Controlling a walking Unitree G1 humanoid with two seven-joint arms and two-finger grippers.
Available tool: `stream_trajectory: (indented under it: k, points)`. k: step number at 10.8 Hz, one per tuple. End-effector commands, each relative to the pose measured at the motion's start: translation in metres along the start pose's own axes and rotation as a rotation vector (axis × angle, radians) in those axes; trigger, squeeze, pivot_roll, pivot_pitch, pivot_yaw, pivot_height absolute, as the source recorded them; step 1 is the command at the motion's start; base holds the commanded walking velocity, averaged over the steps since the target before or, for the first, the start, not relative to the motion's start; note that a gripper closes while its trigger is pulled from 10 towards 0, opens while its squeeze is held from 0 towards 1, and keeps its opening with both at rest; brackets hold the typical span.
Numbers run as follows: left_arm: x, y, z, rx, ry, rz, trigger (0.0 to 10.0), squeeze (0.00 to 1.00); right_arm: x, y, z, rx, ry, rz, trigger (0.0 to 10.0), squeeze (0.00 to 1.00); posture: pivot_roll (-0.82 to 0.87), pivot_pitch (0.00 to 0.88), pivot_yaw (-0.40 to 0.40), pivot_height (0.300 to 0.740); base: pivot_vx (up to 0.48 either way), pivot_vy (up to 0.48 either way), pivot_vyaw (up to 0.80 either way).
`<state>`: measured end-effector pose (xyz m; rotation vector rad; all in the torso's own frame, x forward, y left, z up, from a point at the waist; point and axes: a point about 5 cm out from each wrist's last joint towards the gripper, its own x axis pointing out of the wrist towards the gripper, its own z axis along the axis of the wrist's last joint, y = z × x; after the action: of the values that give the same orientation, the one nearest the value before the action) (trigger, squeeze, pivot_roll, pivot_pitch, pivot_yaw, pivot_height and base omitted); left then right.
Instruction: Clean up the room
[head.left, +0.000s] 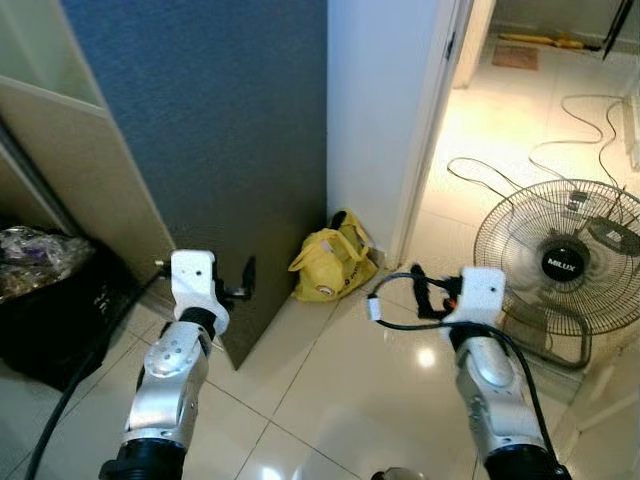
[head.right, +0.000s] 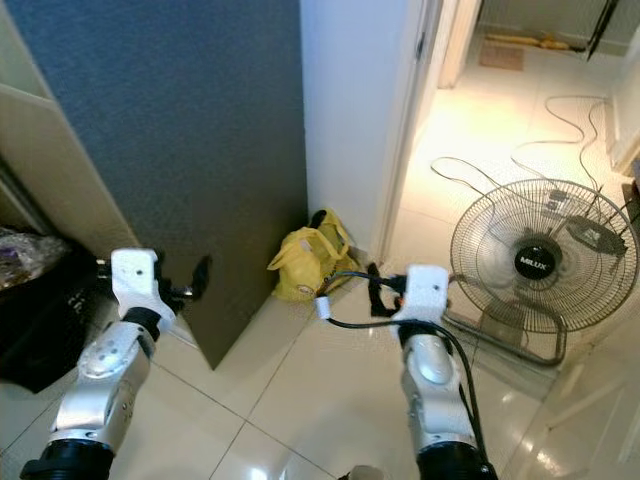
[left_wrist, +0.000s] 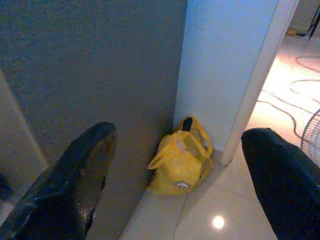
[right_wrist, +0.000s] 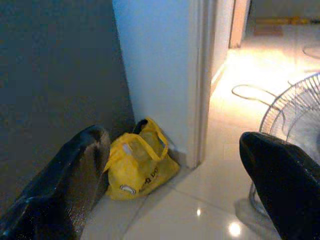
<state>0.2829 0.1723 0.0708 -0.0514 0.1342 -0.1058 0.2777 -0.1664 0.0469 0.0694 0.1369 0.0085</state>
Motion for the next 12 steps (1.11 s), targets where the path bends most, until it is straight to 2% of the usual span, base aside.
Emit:
stream_trajectory:
  k: [1, 2, 3, 5, 7, 12]
  points:
    - [0.002, -0.002, -0.002, 0.006, 0.013, 0.007, 10.0, 0.00, 0.002, 0.003, -0.001, 0.000, 0.019, 0.031, 10.0, 0.00, -0.17, 0.000, 0.043, 0.740, 0.000, 0.000, 0.00]
    - [0.000, -0.005, -0.006, 0.029, 0.024, 0.000, 10.0, 0.00, 0.001, 0.001, -0.003, 0.009, 0.029, 0.034, 10.0, 0.00, -0.17, 0.000, 0.040, 0.740, 0.000, 0.000, 0.69]
    - [-0.004, -0.010, -0.010, 0.005, 0.032, -0.035, 10.0, 0.00, 0.000, 0.002, -0.004, 0.007, 0.038, 0.048, 10.0, 0.00, -0.17, 0.000, 0.040, 0.740, 0.000, -0.480, 0.63]
    - [-0.007, -0.015, -0.013, 0.009, 0.030, -0.017, 10.0, 0.00, 0.000, 0.005, -0.007, 0.003, 0.054, 0.093, 10.0, 0.00, -0.17, 0.000, 0.033, 0.740, 0.000, -0.480, 0.54]
    - [-0.001, -0.003, -0.013, 0.007, 0.042, 0.056, 10.0, 0.00, 0.001, 0.008, -0.009, -0.004, 0.070, 0.128, 10.0, 0.00, -0.17, 0.000, 0.028, 0.740, 0.000, -0.480, 0.47]
    - [-0.007, -0.004, -0.024, -0.011, 0.094, 0.109, 10.0, 0.00, -0.010, 0.005, -0.030, -0.015, 0.144, 0.119, 10.0, 0.00, -0.18, 0.000, 0.061, 0.740, 0.000, 0.000, 0.34]
